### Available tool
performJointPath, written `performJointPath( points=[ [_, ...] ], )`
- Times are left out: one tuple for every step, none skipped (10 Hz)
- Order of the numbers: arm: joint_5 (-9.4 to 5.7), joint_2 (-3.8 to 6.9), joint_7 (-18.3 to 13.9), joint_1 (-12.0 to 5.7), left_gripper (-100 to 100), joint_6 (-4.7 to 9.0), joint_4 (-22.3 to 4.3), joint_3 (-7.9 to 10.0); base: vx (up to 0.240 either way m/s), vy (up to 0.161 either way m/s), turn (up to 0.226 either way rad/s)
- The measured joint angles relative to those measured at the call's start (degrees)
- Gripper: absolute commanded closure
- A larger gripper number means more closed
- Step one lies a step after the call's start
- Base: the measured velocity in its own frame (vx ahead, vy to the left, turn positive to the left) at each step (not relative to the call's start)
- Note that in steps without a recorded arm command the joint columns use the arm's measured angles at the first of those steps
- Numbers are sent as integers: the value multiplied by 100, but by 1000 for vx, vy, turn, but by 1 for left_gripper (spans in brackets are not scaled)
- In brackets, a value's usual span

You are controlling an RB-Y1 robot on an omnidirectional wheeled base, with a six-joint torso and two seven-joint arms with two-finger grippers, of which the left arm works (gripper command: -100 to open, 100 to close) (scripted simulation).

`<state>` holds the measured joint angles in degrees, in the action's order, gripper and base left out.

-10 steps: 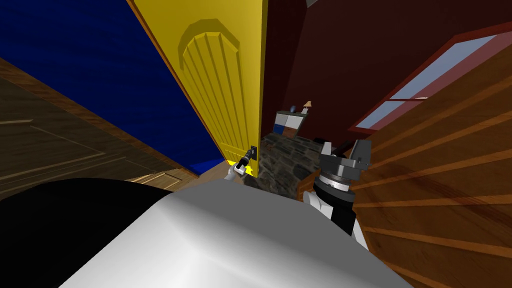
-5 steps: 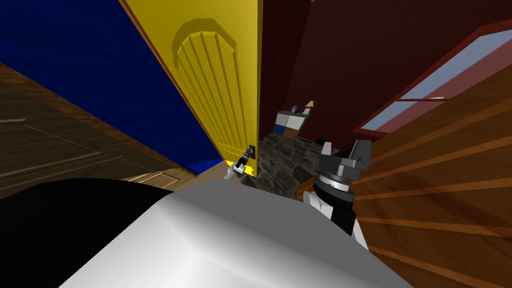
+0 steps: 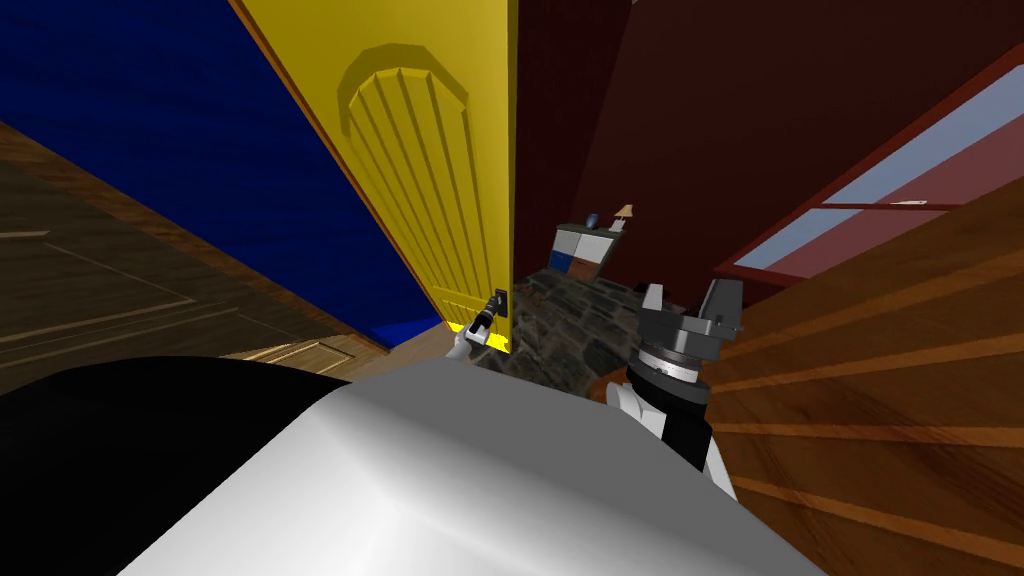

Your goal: Push the door open

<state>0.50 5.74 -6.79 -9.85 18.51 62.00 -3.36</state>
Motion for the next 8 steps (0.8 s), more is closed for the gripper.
performJointPath(
  points=[
    [-6,5,0,-10,100,0,8,20,116,-24,40],
    [-8,-10,17,-3,100,-10,5,51,179,-75,45],
    [-10,-23,45,20,100,-24,-2,89,157,-65,42],
    [-13,-29,72,25,100,-31,-3,133,169,-58,46],
    [-15,-47,108,-13,100,-24,-54,192,189,-73,32],
    [-26,-22,120,-24,100,-5,-77,235,197,-114,67],
    [-31,-26,150,-58,100,11,-116,307,209,-116,62],
    [-39,-15,176,-33,100,-25,-55,370,199,-90,80]
  ],
)
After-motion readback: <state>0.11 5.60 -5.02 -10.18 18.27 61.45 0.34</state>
